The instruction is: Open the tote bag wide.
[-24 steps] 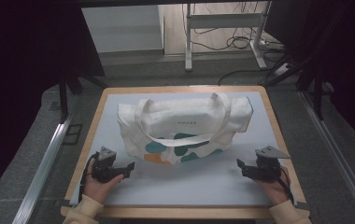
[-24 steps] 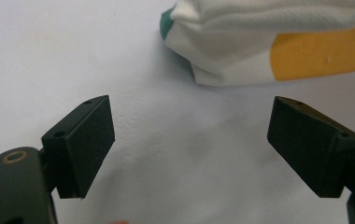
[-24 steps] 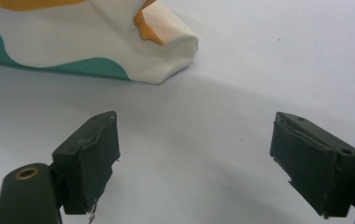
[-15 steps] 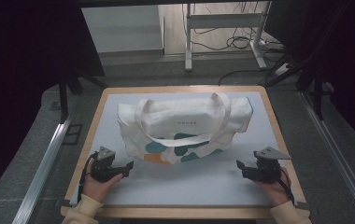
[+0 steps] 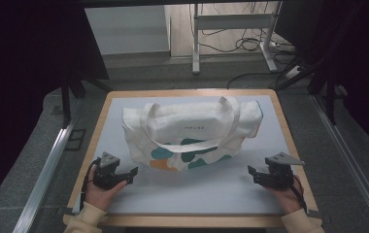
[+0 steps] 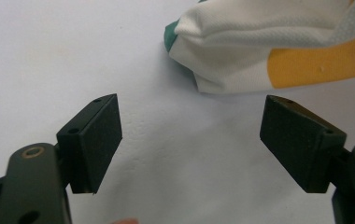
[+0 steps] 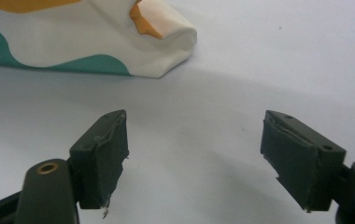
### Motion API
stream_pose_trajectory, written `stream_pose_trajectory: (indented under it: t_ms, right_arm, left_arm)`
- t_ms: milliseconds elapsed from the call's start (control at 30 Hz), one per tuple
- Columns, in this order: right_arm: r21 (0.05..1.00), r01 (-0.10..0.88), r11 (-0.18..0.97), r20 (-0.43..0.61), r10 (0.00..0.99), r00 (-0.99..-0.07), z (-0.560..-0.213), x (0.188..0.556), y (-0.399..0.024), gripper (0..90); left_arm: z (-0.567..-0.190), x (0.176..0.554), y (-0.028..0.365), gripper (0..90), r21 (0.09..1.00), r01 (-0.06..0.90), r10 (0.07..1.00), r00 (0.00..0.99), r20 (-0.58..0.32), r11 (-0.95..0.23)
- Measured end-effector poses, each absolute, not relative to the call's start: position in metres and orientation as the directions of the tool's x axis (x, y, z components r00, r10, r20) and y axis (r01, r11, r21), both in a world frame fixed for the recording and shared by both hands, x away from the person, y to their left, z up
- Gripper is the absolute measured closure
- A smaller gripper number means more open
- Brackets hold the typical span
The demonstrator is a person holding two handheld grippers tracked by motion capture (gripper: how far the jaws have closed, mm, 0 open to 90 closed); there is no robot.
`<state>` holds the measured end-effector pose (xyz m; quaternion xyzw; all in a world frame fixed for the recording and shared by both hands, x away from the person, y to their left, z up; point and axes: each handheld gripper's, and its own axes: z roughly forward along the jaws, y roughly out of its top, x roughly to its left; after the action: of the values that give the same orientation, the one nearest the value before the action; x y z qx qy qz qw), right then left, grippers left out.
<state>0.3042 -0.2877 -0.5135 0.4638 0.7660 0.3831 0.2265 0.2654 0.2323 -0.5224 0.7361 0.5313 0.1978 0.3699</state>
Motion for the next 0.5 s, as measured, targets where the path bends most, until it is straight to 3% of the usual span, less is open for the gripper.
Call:
stream_pose_trajectory:
  t_ms: [500]
  right_arm:
    - [0.804, 0.523, 0.283, 0.007, 0.875, -0.484, -0.5118, 0.3023, -0.2879, 28.3]
  left_arm:
    - [-0.5171, 0.2629, 0.2367, 22.1, 0.782, 0.607, 0.922, 0.368, -0.116, -0.144]
